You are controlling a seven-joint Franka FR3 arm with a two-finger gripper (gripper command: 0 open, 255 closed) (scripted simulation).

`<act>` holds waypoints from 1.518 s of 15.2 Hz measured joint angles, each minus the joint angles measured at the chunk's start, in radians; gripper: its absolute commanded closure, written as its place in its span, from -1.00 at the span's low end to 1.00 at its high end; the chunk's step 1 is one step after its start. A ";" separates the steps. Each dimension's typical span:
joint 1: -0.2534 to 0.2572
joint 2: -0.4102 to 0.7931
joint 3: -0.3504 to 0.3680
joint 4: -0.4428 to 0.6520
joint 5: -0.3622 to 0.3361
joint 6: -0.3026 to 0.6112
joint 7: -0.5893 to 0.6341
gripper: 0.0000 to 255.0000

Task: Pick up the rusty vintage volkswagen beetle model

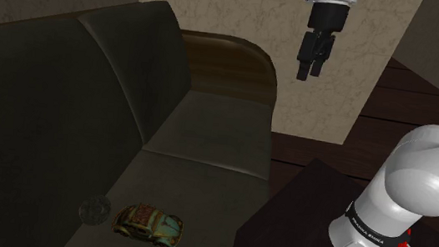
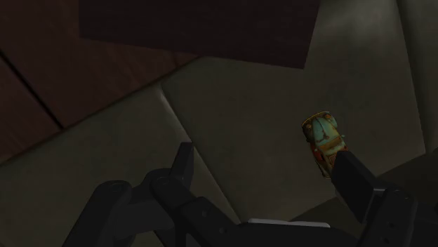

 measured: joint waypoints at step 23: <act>0.143 0.473 0.332 -0.114 0.098 0.653 0.162 -1.00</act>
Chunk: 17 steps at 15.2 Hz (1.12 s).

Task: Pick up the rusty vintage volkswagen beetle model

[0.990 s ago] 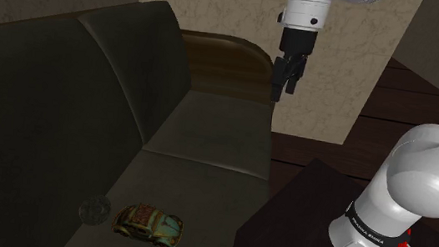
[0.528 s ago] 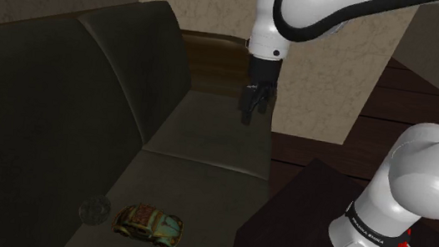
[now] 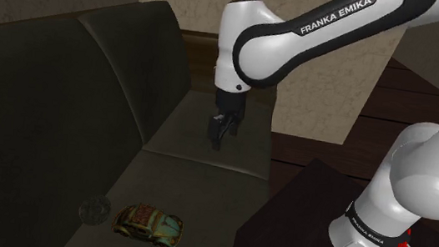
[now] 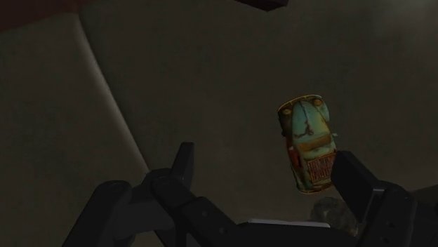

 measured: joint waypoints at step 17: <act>0.138 0.669 0.092 0.338 -0.376 0.314 0.342 -1.00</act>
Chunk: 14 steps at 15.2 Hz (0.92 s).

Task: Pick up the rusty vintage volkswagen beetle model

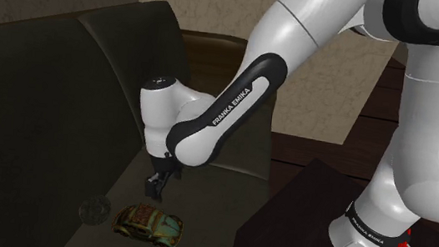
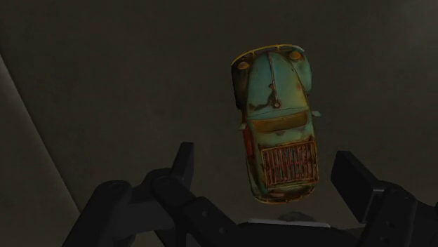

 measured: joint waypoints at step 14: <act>0.158 0.333 -0.093 0.234 -0.164 0.084 0.119 -1.00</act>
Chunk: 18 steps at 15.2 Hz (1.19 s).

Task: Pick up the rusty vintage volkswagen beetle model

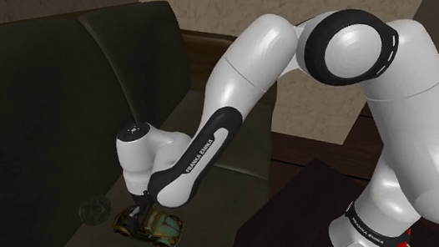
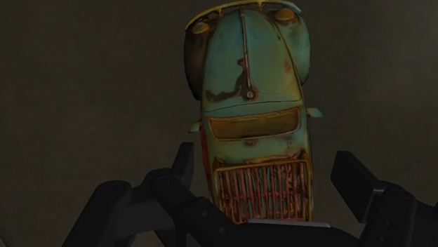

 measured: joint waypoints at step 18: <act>-0.017 -0.052 0.020 -0.012 0.020 -0.041 -0.015 1.00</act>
